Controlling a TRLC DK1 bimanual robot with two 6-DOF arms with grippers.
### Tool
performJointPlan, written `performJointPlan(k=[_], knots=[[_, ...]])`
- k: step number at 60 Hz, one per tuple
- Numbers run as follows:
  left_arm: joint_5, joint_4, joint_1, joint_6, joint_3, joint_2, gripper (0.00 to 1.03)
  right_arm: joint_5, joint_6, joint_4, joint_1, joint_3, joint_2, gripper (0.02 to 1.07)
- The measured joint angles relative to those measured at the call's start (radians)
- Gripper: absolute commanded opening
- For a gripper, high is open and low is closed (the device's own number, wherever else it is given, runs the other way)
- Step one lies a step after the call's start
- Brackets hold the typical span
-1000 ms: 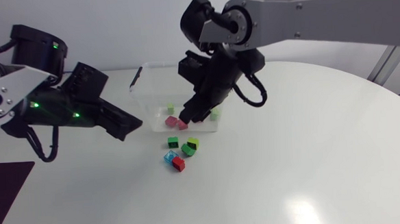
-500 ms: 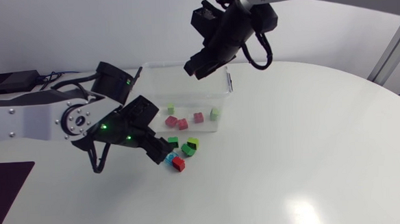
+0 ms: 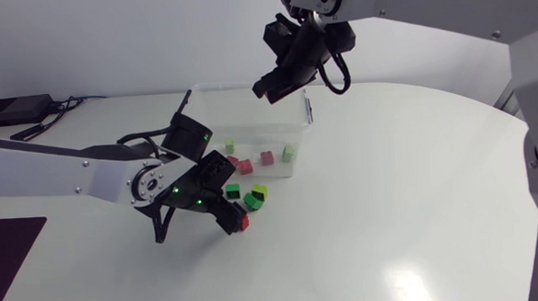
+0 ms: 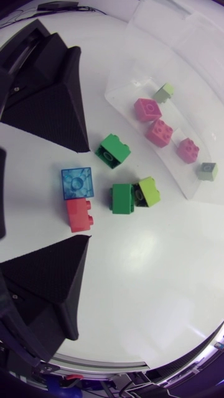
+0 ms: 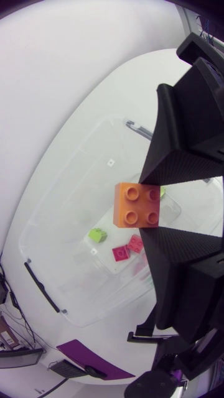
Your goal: Place the duplo bricks in the container
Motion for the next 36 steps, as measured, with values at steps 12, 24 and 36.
performJointPlan(k=[12,24,36], knots=[[-0.016,0.007,-0.028,0.000,-0.002,0.025,0.91,0.000,0.003,0.007,-0.006,0.003,0.029,0.81],[-0.029,0.018,-0.059,0.000,-0.002,0.043,0.91,0.000,0.003,0.008,-0.013,0.003,0.029,0.87],[-0.042,0.018,-0.082,-0.002,-0.002,0.056,0.88,0.000,0.003,0.011,-0.018,-0.016,0.009,0.88]])
